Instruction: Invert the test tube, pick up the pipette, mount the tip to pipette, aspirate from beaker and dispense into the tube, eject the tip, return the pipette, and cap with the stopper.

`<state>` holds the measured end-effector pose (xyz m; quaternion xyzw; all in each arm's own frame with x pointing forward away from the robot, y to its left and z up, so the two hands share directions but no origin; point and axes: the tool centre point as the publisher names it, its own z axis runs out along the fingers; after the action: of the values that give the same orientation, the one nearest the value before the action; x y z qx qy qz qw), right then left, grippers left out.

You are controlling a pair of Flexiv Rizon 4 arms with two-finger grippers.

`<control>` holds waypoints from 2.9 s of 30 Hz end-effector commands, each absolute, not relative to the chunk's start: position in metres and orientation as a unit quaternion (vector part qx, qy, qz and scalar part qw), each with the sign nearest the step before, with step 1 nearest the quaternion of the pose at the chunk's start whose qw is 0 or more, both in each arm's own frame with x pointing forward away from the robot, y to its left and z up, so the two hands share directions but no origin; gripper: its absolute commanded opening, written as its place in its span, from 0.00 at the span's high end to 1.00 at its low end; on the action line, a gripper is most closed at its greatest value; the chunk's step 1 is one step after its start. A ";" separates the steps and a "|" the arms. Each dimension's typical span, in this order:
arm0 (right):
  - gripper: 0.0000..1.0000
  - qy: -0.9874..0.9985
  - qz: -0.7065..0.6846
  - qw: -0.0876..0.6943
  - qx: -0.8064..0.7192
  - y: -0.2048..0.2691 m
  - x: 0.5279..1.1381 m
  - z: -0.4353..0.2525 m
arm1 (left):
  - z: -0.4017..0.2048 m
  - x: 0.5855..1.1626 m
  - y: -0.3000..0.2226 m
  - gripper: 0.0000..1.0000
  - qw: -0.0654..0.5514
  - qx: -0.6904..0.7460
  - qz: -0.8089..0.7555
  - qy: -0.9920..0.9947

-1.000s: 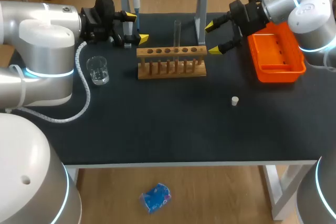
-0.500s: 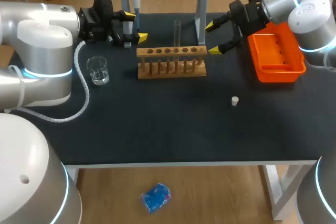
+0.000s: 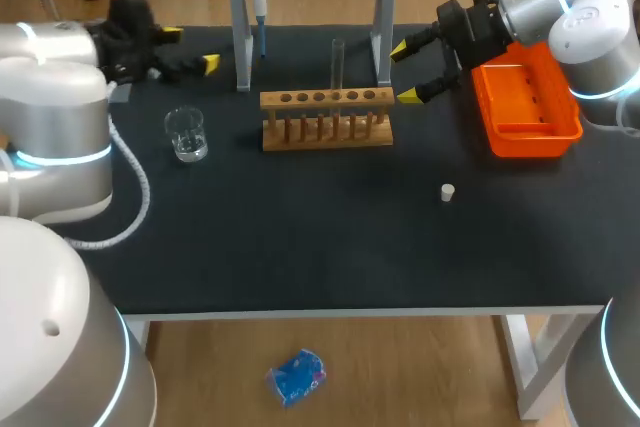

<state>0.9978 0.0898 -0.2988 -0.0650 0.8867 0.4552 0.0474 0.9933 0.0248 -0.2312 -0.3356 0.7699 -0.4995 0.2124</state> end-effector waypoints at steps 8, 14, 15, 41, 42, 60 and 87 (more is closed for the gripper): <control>0.00 0.885 0.459 0.047 -0.064 0.087 0.992 -0.295 | -0.233 0.966 0.053 0.00 0.239 -0.373 -0.480 0.757; 0.00 0.868 0.492 0.051 -0.049 0.076 0.960 -0.278 | -0.233 0.966 0.053 0.00 0.239 -0.373 -0.480 0.757; 0.00 0.865 0.497 0.051 -0.048 0.075 0.954 -0.275 | -0.233 0.966 0.053 0.00 0.239 -0.373 -0.480 0.757; 0.00 0.781 0.623 -0.020 -0.039 0.089 0.857 -0.262 | -0.253 0.950 0.115 0.00 0.265 -0.419 -0.494 0.714; 0.00 0.781 0.623 -0.020 -0.039 0.089 0.857 -0.262 | -0.253 0.950 0.115 0.00 0.265 -0.419 -0.494 0.714; 0.00 0.708 0.699 -0.086 -0.048 0.089 0.806 -0.290 | -0.264 0.950 0.152 0.00 0.289 -0.448 -0.512 0.673; 0.00 0.712 0.697 -0.063 -0.058 0.090 0.803 -0.286 | -0.281 0.984 0.187 0.00 0.281 -0.458 -0.489 0.687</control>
<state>0.8033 0.0902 -0.2858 -0.0581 0.7120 0.6969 -0.0633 0.9646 0.1771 -0.2772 -0.4648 0.6713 -0.4916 0.3027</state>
